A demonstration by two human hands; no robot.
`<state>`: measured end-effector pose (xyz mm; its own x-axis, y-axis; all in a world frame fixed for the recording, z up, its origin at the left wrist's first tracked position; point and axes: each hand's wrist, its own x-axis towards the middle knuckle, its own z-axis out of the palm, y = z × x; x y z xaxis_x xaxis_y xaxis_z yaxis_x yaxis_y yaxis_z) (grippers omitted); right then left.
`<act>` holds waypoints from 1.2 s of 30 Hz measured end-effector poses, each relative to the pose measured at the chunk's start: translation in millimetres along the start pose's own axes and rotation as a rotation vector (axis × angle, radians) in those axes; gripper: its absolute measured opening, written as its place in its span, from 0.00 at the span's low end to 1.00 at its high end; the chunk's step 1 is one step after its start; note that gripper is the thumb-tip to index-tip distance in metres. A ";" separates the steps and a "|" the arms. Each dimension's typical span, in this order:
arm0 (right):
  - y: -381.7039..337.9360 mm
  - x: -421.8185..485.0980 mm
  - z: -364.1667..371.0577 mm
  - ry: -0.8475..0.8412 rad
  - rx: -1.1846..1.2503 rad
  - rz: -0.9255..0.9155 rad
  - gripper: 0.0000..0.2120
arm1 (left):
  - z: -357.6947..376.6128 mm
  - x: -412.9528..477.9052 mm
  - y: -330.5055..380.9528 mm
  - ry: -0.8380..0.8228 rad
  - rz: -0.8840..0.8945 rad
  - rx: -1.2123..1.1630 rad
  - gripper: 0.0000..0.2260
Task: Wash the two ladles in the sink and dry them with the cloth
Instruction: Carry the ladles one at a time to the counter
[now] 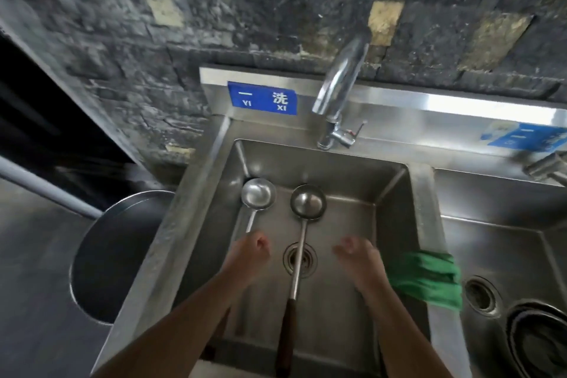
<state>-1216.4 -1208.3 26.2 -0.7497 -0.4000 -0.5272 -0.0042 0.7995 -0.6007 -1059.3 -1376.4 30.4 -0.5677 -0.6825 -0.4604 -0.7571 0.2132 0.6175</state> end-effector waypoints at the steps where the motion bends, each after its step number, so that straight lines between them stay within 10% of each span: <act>1: -14.9 2.6 19.8 -0.040 0.028 -0.010 0.08 | -10.9 2.9 -12.3 0.007 -0.029 -0.014 0.05; 16: -38.5 107.2 254.3 -0.416 0.454 0.310 0.29 | 32.8 86.7 -154.8 -0.304 -0.442 -0.233 0.44; 23: -32.1 124.5 284.0 -0.578 0.638 0.360 0.12 | 49.9 89.9 -171.1 -0.260 -0.499 -0.318 0.11; 36: -64.9 42.2 196.7 -0.524 0.875 0.294 0.08 | -38.1 24.2 -97.5 -0.637 -0.359 -0.647 0.10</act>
<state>-1117.6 -1365.2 -75.3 -0.2644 -0.5533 -0.7899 0.7651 0.3783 -0.5211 -986.9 -1440.4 -16.6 -0.5503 -0.0856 -0.8306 -0.7033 -0.4887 0.5163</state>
